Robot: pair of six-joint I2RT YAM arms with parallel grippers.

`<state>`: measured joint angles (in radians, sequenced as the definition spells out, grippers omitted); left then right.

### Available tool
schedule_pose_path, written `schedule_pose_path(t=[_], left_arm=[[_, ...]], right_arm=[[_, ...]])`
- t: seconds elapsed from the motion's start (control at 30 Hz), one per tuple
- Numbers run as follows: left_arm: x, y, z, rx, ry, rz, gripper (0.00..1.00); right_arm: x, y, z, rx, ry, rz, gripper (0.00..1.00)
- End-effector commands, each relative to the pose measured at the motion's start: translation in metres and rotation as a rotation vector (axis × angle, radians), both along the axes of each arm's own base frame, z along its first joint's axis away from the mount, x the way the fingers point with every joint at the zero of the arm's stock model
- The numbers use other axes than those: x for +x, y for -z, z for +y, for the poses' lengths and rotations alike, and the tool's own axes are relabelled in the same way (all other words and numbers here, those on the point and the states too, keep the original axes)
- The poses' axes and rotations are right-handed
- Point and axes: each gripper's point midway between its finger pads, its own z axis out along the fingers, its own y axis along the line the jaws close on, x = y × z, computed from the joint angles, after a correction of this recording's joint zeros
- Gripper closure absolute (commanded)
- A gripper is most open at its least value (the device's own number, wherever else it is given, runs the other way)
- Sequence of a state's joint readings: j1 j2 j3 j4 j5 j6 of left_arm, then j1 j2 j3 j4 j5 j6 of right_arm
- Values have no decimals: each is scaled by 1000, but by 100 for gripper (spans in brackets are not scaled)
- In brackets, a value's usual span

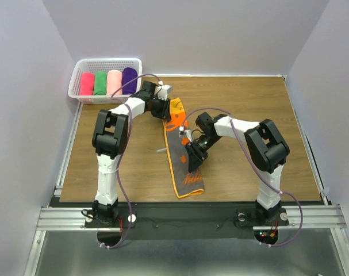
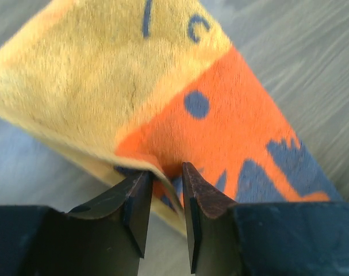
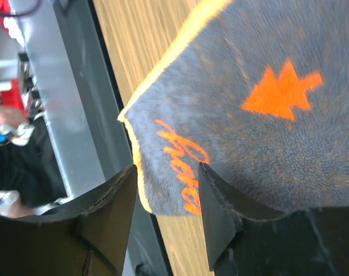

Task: Roll the towels
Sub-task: Fold the towel

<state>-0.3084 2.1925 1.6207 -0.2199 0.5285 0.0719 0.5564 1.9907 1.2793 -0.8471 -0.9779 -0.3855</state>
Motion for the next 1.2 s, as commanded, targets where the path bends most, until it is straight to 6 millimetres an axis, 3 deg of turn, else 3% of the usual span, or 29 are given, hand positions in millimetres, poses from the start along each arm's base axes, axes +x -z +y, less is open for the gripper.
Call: schedule_pose_path(t=[0.0,0.1,0.13,0.2,0.23,0.27,0.3,0.33,0.37,0.4,0.43,0.47,0.5,0.57,0.6,0.63,0.67,0.7,0.77,0.8,0.87,1.03,1.17], left_arm=[[25,-16,-36,-74,55,-43,61],[50,-39,-26,-74,11,-121,56],[55,-61,-21,-83,0,-171,54],[62,-79,3,-58,-32,-237,50],[62,-115,13,-51,-48,-311,46],[59,-131,22,-39,-51,-352,45],[49,-129,35,-4,-43,-373,43],[36,-171,44,3,-39,-467,40],[25,-182,51,24,-24,-503,36],[2,-165,57,53,6,-476,35],[-20,-201,60,67,75,-592,29],[-37,-203,63,83,101,-612,17],[-70,-205,59,100,150,-646,11],[-98,-197,56,222,234,-719,9],[-125,-168,53,265,302,-675,9],[-156,-178,33,264,393,-740,9],[-172,-169,31,311,452,-769,10],[-199,-151,32,322,506,-762,11],[-242,-131,10,332,650,-778,16],[-262,-110,8,345,711,-752,19],[-295,-88,0,334,829,-715,27],[-349,-54,-20,261,987,-599,35],[-365,-41,-32,269,1061,-599,34]], right_arm=[[42,-51,10,133,58,-177,48],[71,-61,-2,111,124,-247,48],[78,-65,-7,113,147,-260,48],[95,-73,-18,118,202,-283,48],[100,-75,-23,113,218,-294,48],[103,-77,-27,110,234,-298,48],[108,-79,-33,107,254,-305,48],[109,-83,-36,104,266,-313,48],[111,-84,-39,91,275,-327,47],[111,-84,-42,81,283,-333,47],[111,-86,-44,77,288,-342,47],[110,-86,-45,76,290,-344,47],[109,-85,-46,73,294,-339,47],[106,-87,-47,83,292,-336,47],[105,-88,-46,90,291,-329,47],[103,-88,-45,92,289,-323,47],[100,-85,-46,88,291,-310,47],[98,-83,-47,82,295,-299,47],[94,-79,-48,82,293,-284,47],[90,-75,-49,74,291,-271,48],[90,-70,-49,67,289,-265,48],[95,-65,-49,50,292,-262,49],[99,-59,-48,42,295,-250,49]])
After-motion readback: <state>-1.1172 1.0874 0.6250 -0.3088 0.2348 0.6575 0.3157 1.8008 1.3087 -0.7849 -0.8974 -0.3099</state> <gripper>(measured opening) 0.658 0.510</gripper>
